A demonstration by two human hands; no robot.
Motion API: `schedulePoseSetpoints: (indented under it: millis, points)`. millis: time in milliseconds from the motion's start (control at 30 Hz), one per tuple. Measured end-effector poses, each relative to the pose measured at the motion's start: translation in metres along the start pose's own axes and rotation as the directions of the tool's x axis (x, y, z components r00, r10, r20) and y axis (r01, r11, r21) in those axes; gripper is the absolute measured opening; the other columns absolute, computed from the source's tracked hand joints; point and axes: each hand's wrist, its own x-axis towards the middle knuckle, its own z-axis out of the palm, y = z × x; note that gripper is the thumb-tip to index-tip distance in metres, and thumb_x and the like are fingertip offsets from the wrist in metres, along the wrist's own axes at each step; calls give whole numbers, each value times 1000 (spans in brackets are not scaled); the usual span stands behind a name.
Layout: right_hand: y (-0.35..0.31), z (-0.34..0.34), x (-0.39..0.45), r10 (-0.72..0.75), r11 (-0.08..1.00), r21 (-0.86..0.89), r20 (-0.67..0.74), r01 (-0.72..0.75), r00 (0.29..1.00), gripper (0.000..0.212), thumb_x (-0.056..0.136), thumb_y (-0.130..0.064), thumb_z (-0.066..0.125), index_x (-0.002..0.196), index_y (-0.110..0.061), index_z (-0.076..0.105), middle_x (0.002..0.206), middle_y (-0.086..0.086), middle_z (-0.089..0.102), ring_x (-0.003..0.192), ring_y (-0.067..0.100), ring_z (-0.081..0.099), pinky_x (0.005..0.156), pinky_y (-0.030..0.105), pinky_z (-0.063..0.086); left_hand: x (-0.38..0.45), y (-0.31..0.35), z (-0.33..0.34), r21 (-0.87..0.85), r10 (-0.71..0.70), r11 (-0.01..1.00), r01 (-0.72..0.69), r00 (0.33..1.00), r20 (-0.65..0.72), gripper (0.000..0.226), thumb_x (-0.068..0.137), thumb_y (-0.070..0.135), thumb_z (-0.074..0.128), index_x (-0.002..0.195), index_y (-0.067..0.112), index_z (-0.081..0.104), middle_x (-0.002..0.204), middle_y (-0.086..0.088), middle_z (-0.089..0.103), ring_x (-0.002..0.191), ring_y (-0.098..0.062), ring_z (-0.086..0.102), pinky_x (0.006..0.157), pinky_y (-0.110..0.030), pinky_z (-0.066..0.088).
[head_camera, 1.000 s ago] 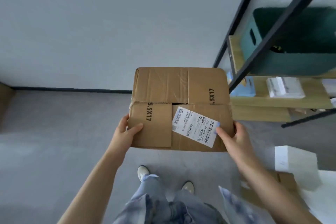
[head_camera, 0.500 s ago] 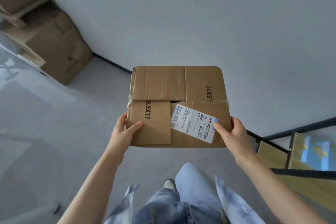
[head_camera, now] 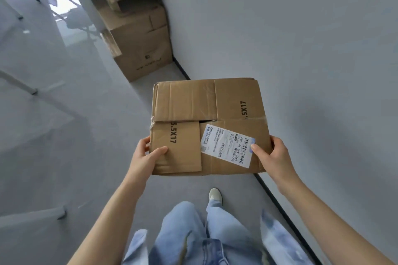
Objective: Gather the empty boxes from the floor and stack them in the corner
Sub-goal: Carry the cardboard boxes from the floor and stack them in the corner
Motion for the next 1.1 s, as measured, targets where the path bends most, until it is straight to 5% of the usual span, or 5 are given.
schedulePoseSetpoints:
  millis: [100, 233, 700, 933, 1100]
  points:
    - [-42, 21, 59, -40, 998, -47, 78, 43, 996, 43, 87, -26, 67, 125, -14, 50, 109, -1, 62, 96, 14, 62, 72, 23, 51, 39, 22, -2, -60, -27, 998, 24, 998, -51, 60, 73, 32, 75, 128, 26, 53, 118, -3, 66, 102, -21, 67, 74, -32, 51]
    - [-85, 65, 131, -49, 994, -88, 160, 64, 986, 47, 86, -29, 68, 127, -13, 50, 115, 1, 63, 100, 16, 64, 82, 33, 55, 102, 47, -16, -133, -49, 990, 34, 993, -111, 65, 67, 36, 74, 128, 26, 54, 118, -2, 66, 102, -21, 68, 79, -36, 54]
    - [-232, 250, 354, 2, 993, -110, 278, 30, 961, 46, 88, -26, 66, 129, -15, 46, 120, 1, 61, 104, 16, 63, 85, 33, 55, 373, 157, -92, -154, -129, 983, 105, 980, -152, 65, 72, 33, 78, 131, 30, 50, 126, -3, 61, 108, -24, 64, 89, -48, 54]
    - [-243, 320, 482, 10, 990, -134, 326, 36, 945, 47, 87, -22, 67, 129, -12, 47, 114, -2, 61, 98, 11, 63, 74, 23, 52, 500, 160, -84, -185, -222, 964, 189, 958, -180, 64, 73, 32, 78, 129, 33, 48, 125, 0, 62, 107, -25, 65, 86, -49, 55]
    - [-186, 394, 592, 40, 987, -159, 336, 15, 941, 47, 84, -22, 69, 126, -16, 48, 114, -2, 64, 99, 13, 65, 84, 35, 55, 620, 95, -54, -257, -284, 938, 234, 942, -180, 56, 90, 17, 67, 139, 27, 43, 125, 0, 63, 107, -23, 65, 73, -37, 51]
